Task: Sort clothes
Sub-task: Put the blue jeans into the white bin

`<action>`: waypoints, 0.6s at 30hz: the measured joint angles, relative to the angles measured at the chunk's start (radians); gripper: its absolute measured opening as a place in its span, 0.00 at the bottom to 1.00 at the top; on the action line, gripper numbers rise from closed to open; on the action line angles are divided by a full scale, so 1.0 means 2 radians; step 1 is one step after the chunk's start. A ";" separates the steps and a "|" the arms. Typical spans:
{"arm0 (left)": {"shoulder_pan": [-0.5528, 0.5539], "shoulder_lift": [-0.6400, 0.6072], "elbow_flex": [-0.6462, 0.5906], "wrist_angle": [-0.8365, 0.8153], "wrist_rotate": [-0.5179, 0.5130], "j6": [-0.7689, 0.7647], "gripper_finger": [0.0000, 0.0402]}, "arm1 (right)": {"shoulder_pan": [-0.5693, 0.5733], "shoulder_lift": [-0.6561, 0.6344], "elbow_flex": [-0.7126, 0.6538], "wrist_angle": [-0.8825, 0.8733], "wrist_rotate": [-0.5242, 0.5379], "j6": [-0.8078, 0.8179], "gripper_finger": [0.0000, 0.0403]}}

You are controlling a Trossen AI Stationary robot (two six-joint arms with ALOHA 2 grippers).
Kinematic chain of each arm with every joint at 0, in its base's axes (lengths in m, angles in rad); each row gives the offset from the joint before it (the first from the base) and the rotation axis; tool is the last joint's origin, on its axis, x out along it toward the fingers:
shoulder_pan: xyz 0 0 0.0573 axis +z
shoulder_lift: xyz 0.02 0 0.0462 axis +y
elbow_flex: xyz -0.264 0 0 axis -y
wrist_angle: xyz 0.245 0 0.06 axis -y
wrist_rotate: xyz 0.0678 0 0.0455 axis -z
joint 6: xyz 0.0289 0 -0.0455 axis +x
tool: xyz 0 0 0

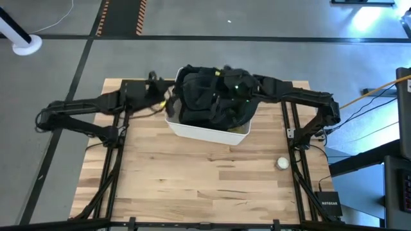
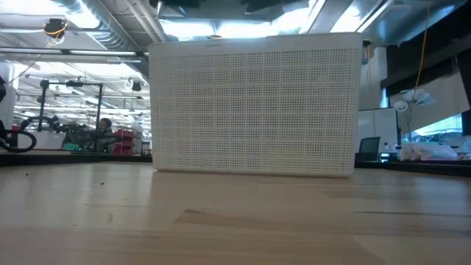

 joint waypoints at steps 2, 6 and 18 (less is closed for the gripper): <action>0.042 0.015 0.000 0.026 0.019 0.019 0.51 | -0.004 0.000 0.010 -0.019 0.047 -0.018 0.59; 0.121 0.065 0.000 0.078 0.070 0.033 0.51 | -0.024 0.002 0.011 -0.048 0.152 -0.049 0.59; 0.159 0.253 0.002 0.059 0.407 0.030 0.51 | -0.079 0.003 -0.012 -0.122 0.106 -0.057 0.59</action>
